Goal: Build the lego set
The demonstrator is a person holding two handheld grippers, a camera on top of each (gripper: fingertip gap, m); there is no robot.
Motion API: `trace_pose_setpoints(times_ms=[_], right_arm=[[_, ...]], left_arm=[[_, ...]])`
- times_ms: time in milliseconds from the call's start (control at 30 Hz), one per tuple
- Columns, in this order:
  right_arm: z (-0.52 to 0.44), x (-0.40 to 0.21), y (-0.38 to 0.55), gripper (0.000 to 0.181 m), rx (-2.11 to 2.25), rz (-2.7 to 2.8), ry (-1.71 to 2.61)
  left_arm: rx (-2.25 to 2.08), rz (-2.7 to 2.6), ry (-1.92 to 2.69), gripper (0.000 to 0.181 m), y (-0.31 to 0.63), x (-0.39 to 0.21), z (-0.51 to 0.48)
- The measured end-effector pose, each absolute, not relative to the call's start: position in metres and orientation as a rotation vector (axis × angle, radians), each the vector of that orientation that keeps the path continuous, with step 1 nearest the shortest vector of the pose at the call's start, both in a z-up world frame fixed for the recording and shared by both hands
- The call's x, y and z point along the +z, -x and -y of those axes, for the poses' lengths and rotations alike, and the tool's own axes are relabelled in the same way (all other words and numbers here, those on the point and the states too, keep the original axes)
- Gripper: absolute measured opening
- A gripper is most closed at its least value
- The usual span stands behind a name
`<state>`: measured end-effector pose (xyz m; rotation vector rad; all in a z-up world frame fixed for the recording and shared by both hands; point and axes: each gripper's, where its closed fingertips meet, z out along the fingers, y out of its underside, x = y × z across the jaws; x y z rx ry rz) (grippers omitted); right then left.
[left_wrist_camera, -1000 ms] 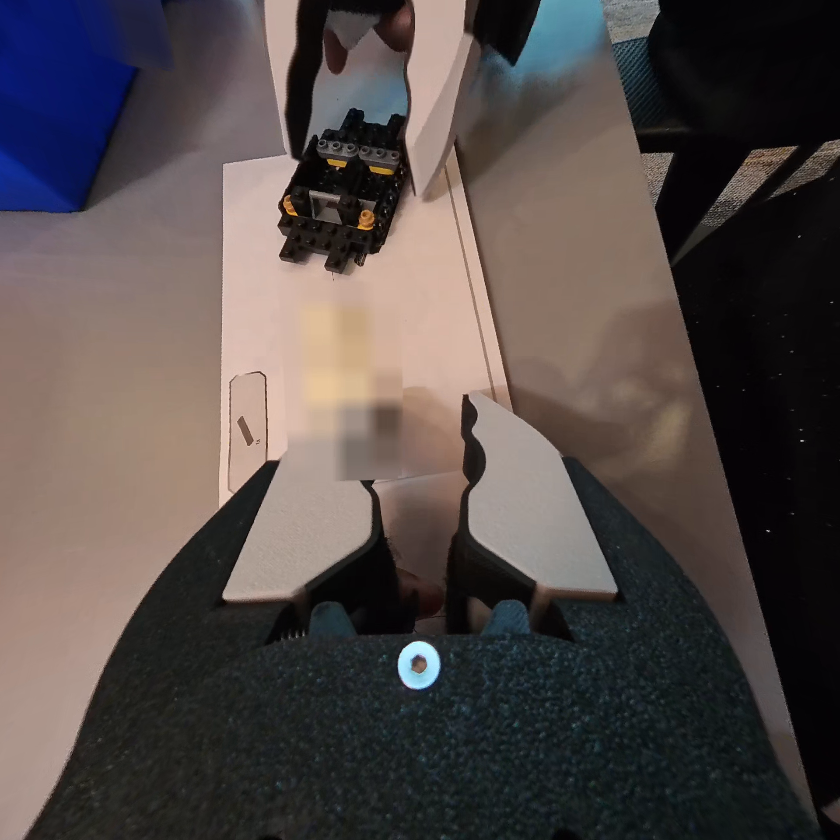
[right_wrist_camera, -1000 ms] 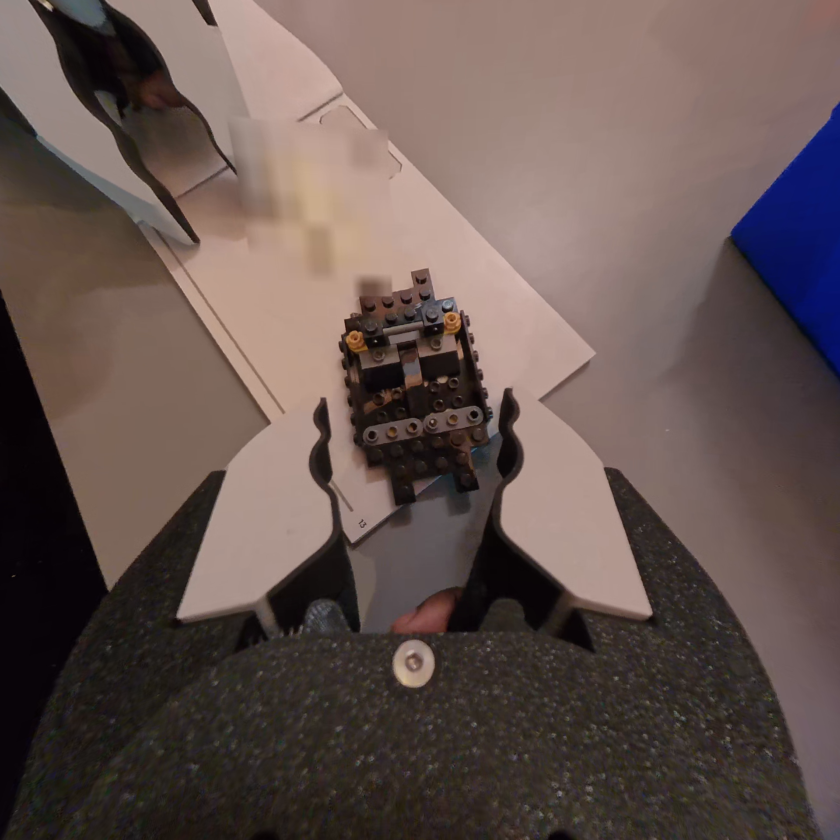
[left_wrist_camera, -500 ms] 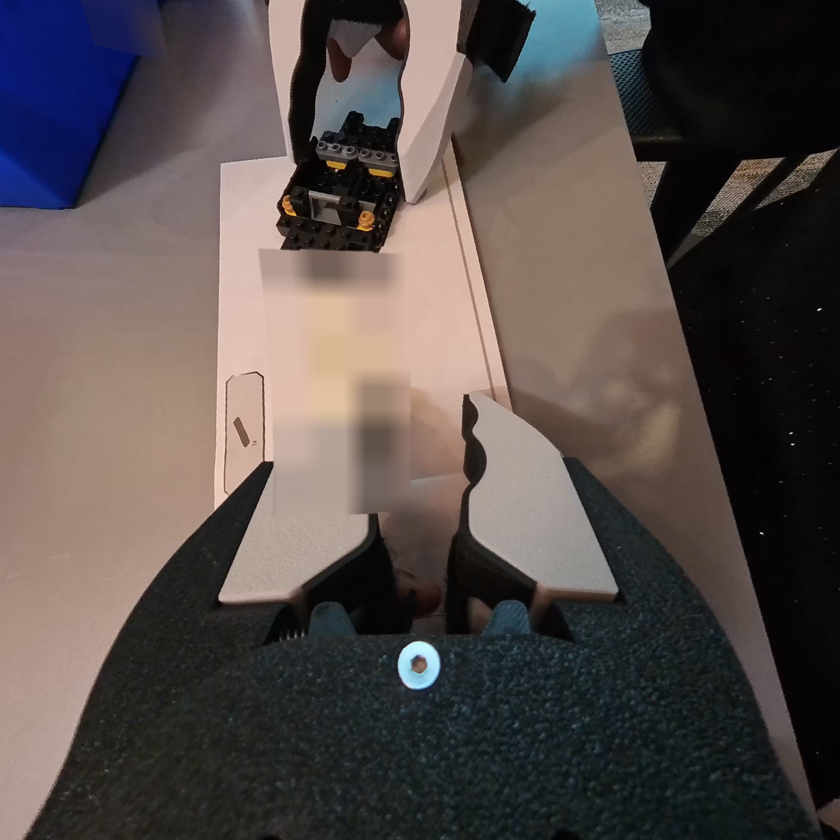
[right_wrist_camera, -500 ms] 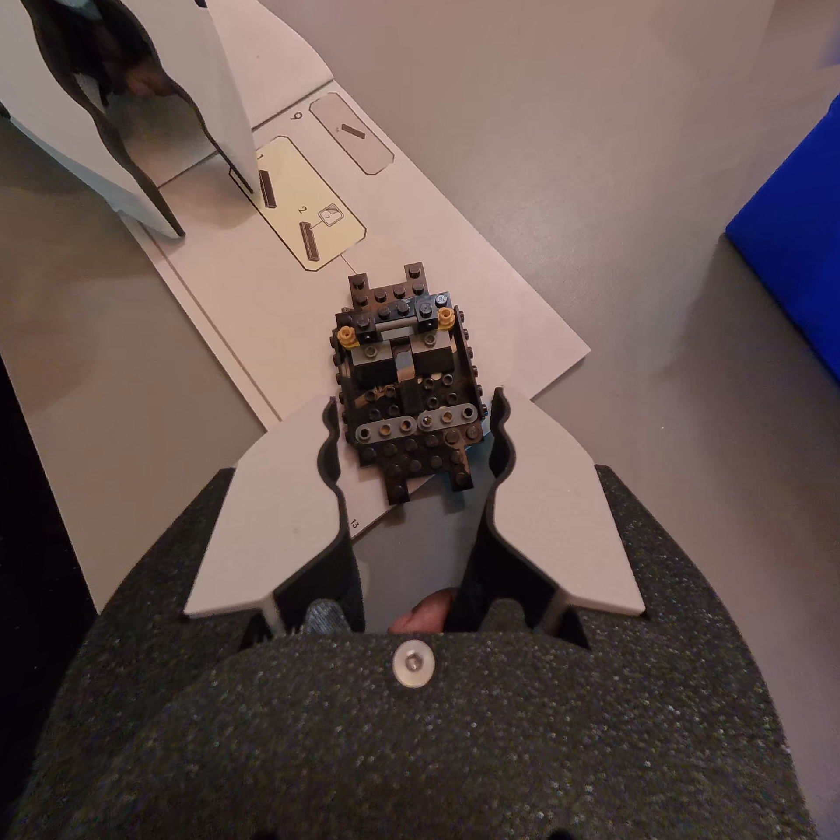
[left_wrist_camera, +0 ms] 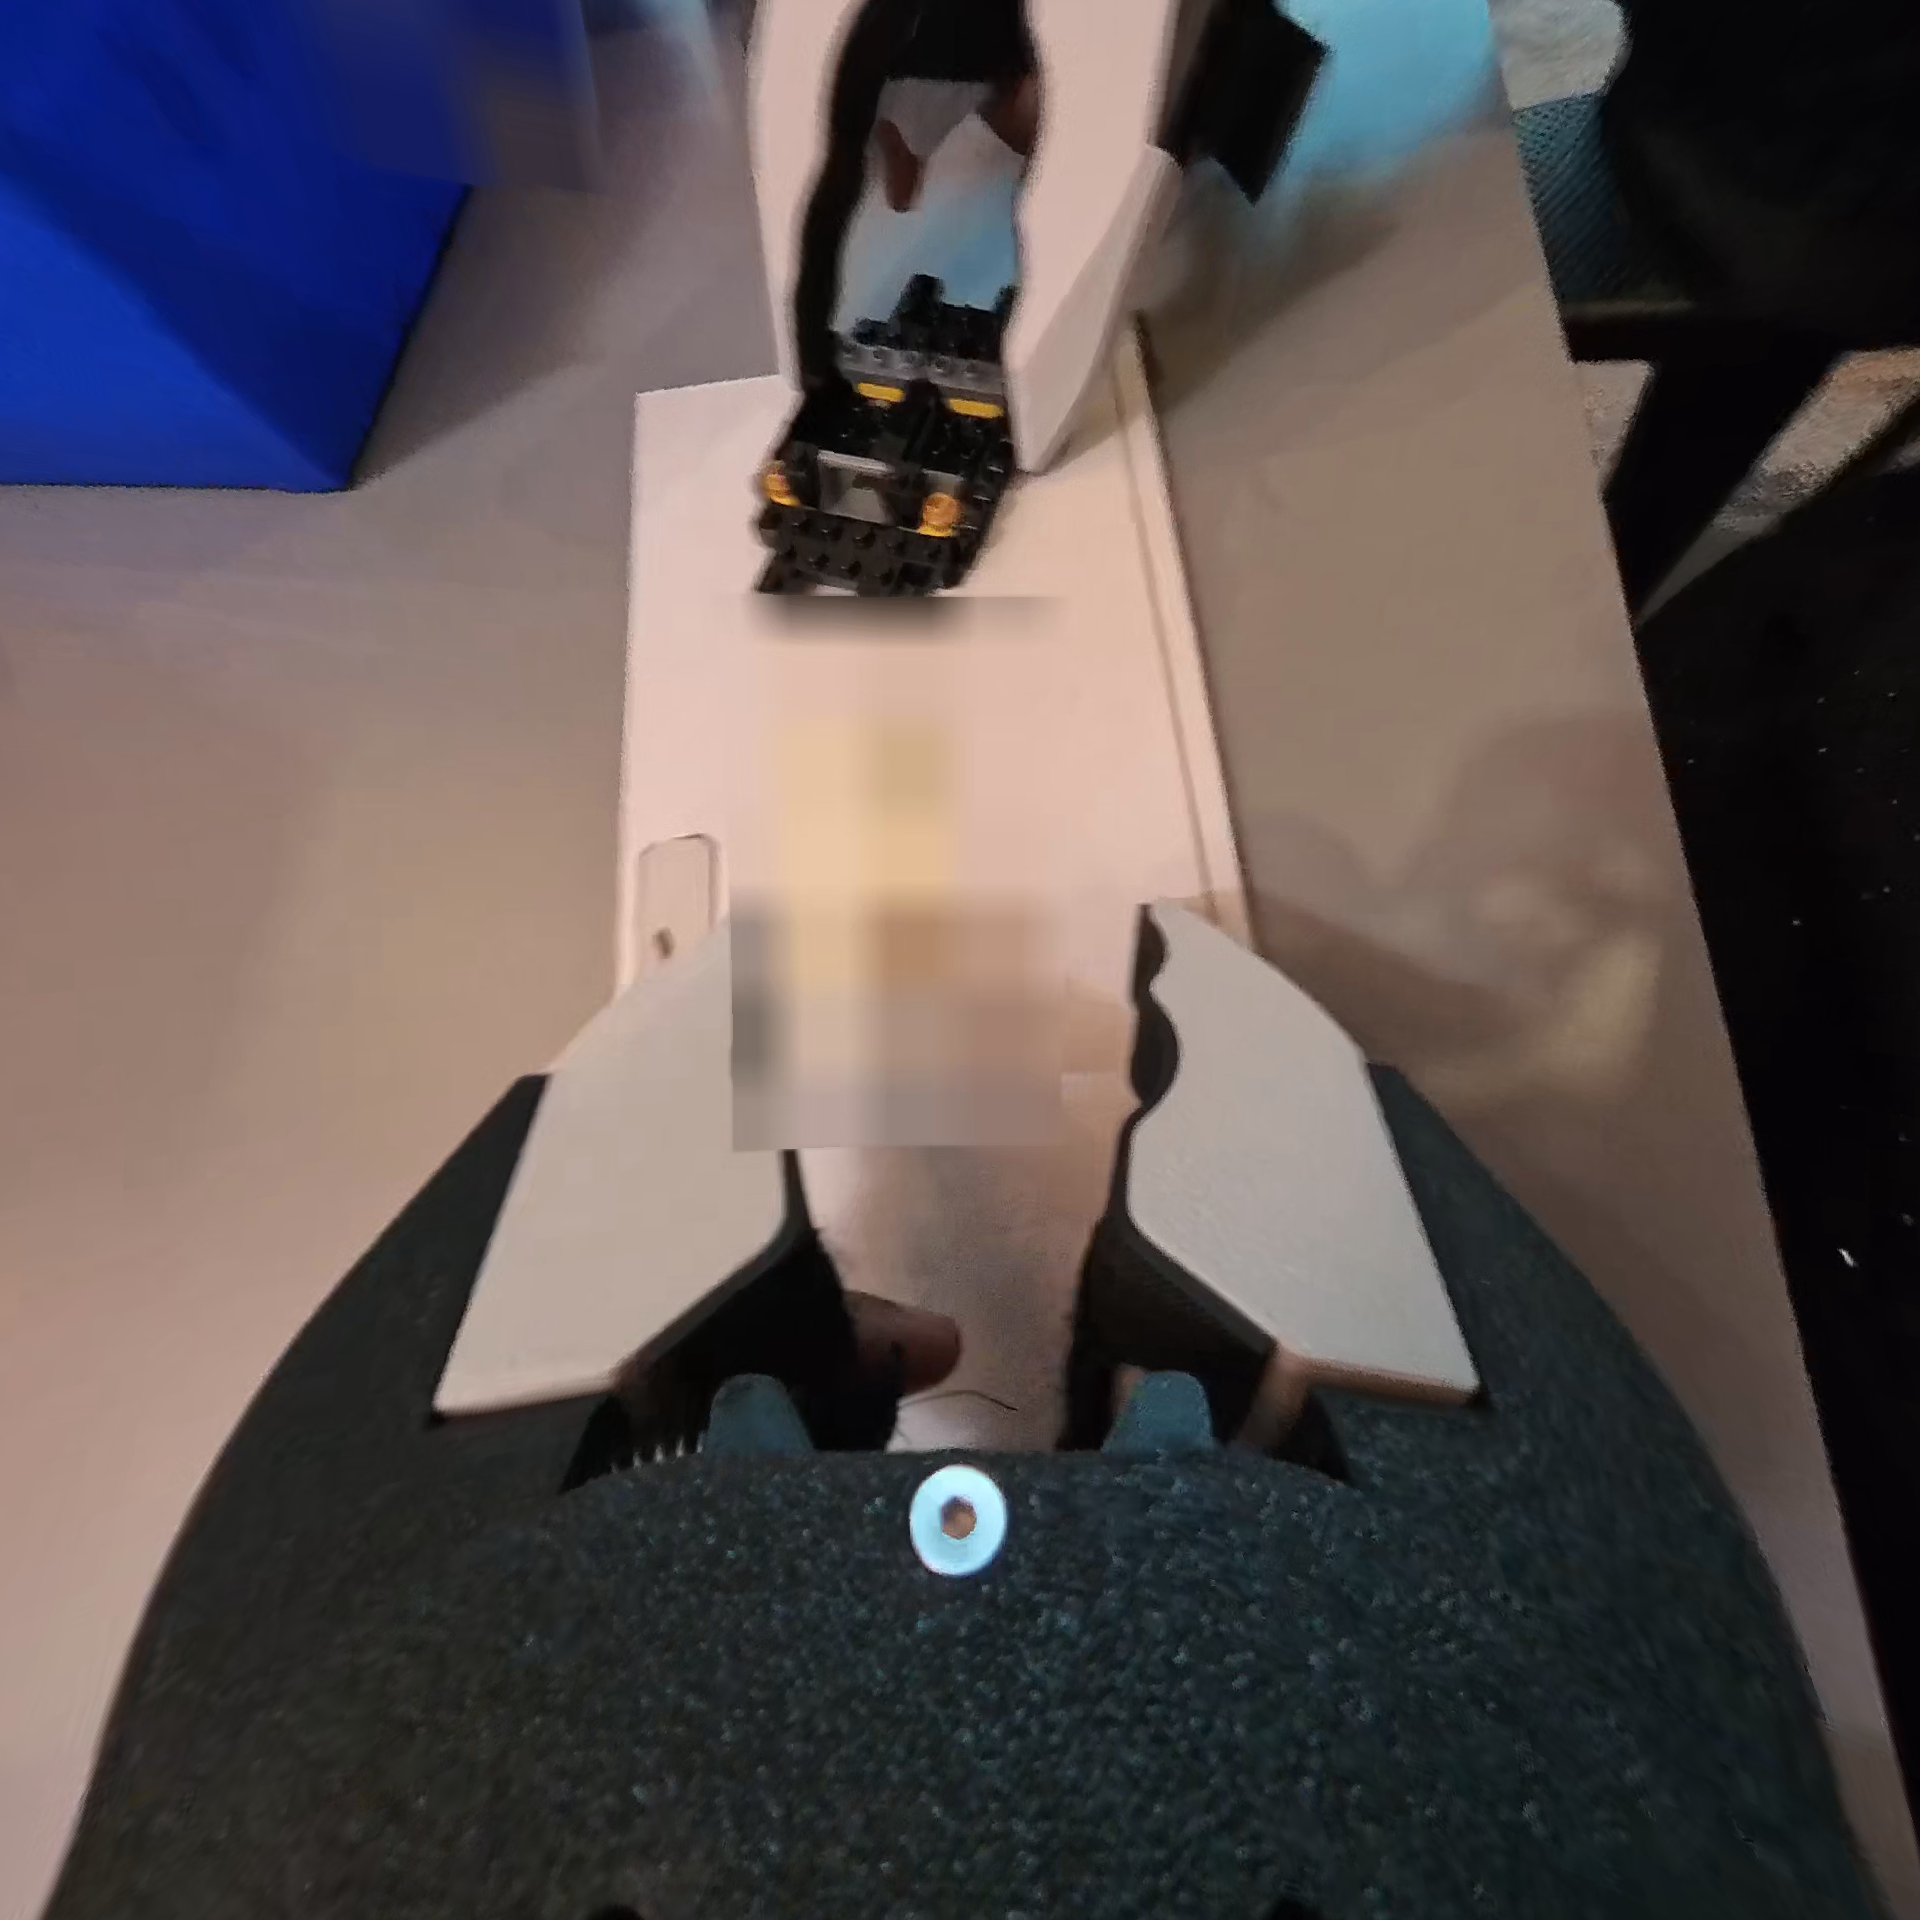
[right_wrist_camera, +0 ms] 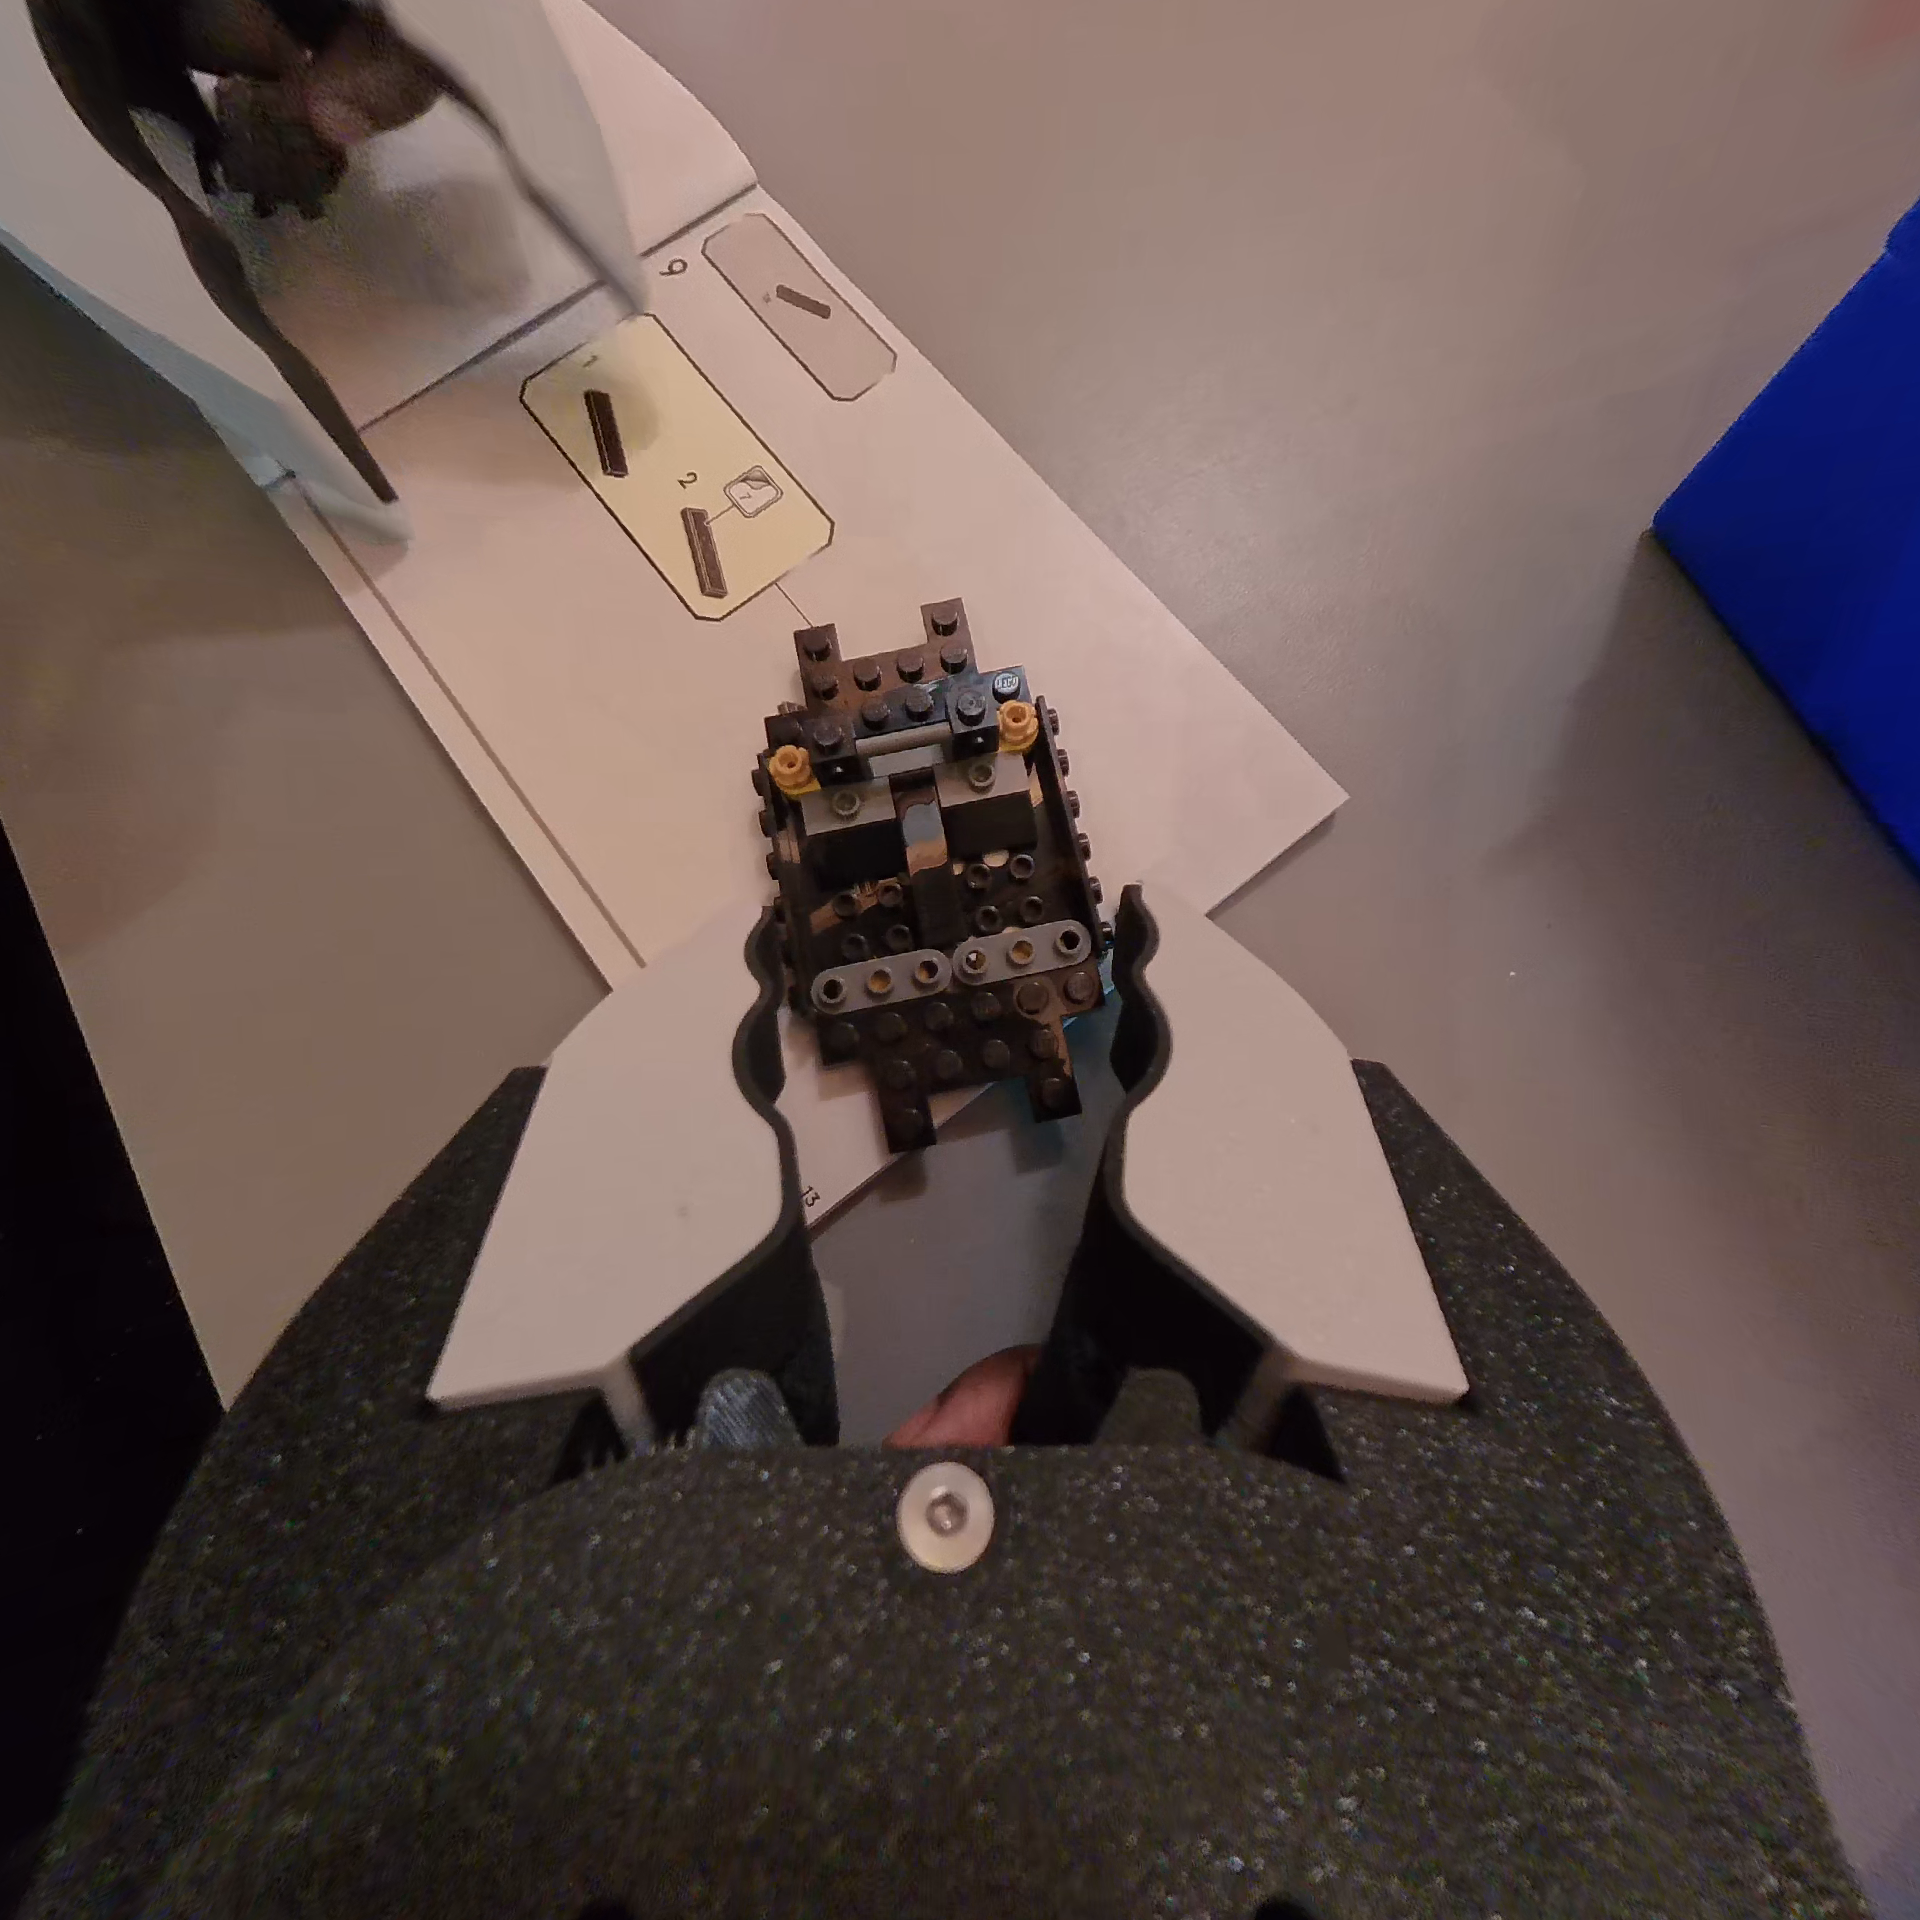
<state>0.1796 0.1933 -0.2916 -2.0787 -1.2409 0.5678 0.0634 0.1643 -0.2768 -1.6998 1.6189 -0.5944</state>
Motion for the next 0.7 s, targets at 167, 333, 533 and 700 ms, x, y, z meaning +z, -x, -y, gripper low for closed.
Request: trace_pose_setpoints(times_ms=[167,333,533,700], right_arm=[[-0.193,-0.292,-0.180,0.061,0.570,1.237,2.077],[-0.193,-0.292,-0.180,0.061,0.570,1.236,2.076],[-0.193,-0.292,-0.180,0.061,0.571,1.234,2.073],[-0.194,-0.292,-0.179,0.061,0.573,1.230,2.070]], left_arm=[[-0.677,-1.440,1.769,0.096,-0.061,-0.263,-0.179],[-0.645,-1.479,1.763,0.096,-0.061,-0.269,-0.177],[-0.668,-1.541,1.754,0.085,-0.065,-0.277,-0.169],[-0.683,-1.547,1.754,0.081,-0.066,-0.280,-0.168]])
